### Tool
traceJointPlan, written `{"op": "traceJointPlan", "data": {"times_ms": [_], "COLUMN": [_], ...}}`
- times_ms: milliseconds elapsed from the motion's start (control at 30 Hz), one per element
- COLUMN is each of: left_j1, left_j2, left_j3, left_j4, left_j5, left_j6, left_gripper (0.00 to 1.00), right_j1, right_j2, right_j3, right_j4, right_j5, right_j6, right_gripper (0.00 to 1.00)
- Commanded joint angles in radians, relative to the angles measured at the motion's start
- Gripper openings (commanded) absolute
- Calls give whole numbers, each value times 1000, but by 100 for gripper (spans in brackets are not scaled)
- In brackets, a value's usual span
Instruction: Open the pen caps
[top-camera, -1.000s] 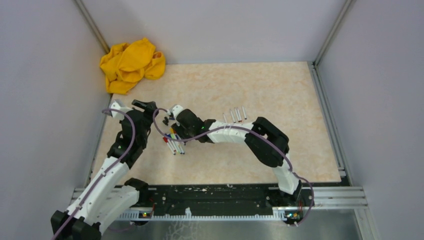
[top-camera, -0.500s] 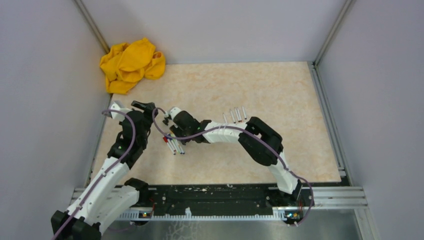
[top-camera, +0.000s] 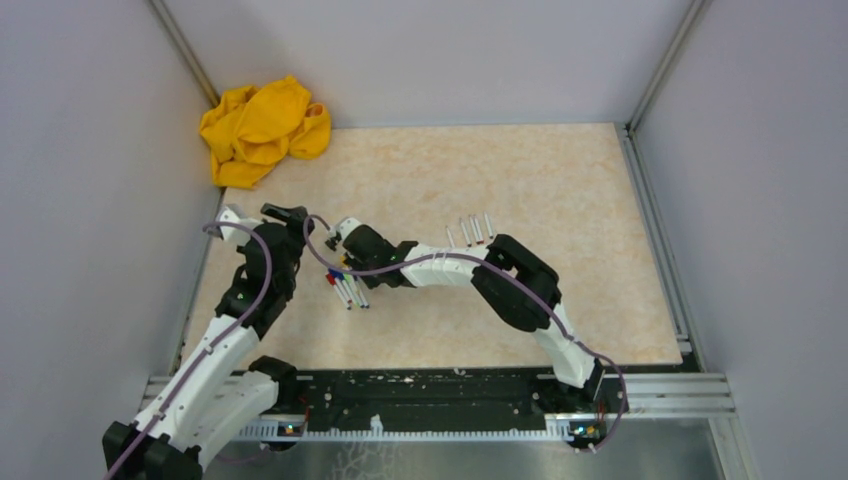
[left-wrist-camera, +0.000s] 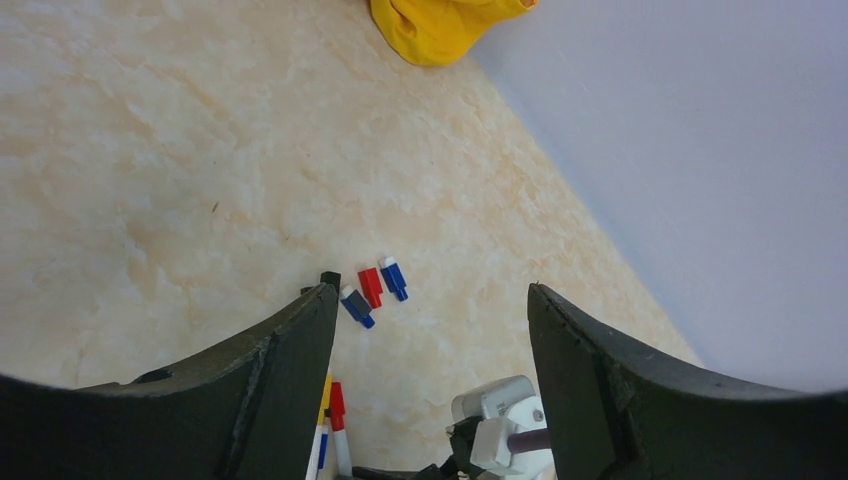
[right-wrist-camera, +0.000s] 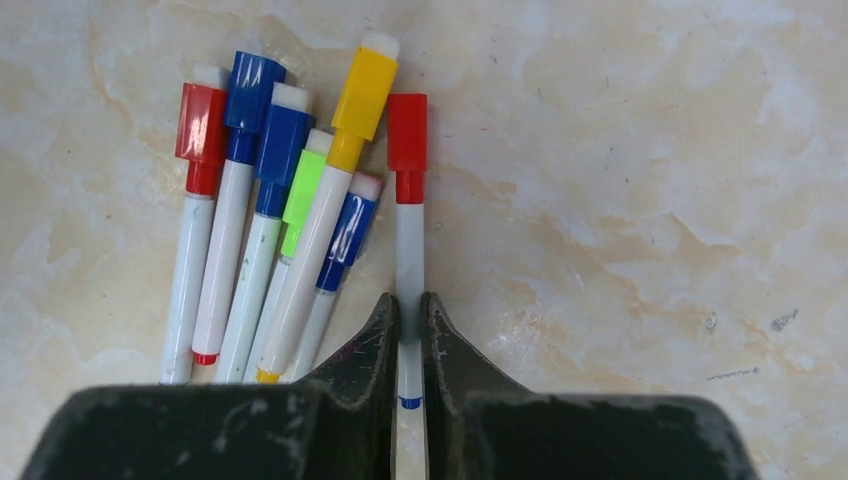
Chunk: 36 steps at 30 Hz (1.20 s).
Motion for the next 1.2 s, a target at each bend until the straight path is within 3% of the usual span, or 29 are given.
{"op": "traceJointPlan", "data": {"times_ms": [0, 167, 400, 767, 1000, 1167], "left_j1": [-6, -5, -6, -5, -6, -13], "left_j2": [2, 23, 82, 245, 419, 516], "left_j3": [-16, -22, -26, -13, 54, 77], "left_j4": [22, 28, 58, 210, 297, 339], "left_j5": [-26, -28, 21, 247, 466, 545], "left_j6": [-13, -23, -31, -24, -16, -43], "left_gripper": [76, 77, 85, 89, 88, 86], "right_j1": [22, 20, -30, -170, -200, -209], "right_j2": [18, -33, -166, -346, -375, -390], "right_j3": [25, -26, -135, -278, -291, -288], "right_j4": [-65, -38, 36, 156, 199, 216], "right_j5": [28, 43, 47, -94, -196, -251], "right_j6": [2, 22, 36, 76, 89, 102], "right_gripper": [0, 0, 0, 0, 0, 0]}}
